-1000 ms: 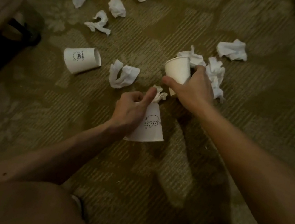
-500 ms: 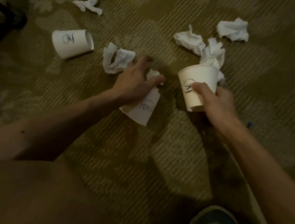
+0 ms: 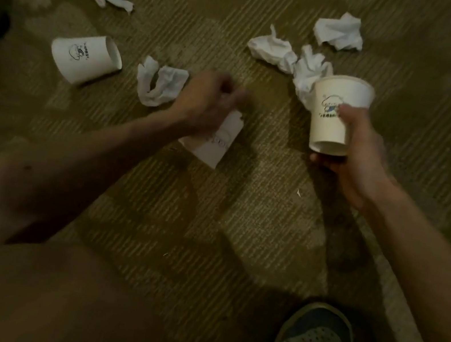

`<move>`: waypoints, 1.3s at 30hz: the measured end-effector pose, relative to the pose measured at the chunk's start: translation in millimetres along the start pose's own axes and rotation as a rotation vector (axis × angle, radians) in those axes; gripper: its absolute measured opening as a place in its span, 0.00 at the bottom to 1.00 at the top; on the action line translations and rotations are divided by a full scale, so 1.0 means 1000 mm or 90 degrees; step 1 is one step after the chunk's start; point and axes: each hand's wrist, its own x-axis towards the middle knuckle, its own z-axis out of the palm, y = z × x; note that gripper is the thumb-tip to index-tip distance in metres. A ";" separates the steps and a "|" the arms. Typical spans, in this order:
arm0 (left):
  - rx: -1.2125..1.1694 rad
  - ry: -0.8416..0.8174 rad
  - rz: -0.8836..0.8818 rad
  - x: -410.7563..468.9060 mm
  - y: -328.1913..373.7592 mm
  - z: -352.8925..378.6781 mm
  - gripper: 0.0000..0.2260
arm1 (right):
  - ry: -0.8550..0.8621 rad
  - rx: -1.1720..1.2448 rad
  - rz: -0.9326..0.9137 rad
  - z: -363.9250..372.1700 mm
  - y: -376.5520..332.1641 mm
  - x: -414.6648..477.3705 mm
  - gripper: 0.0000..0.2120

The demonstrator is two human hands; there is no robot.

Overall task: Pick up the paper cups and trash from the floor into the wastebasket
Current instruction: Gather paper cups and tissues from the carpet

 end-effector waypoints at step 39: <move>-0.460 -0.162 0.052 0.003 0.059 0.032 0.12 | -0.110 0.327 0.040 0.027 -0.005 -0.015 0.27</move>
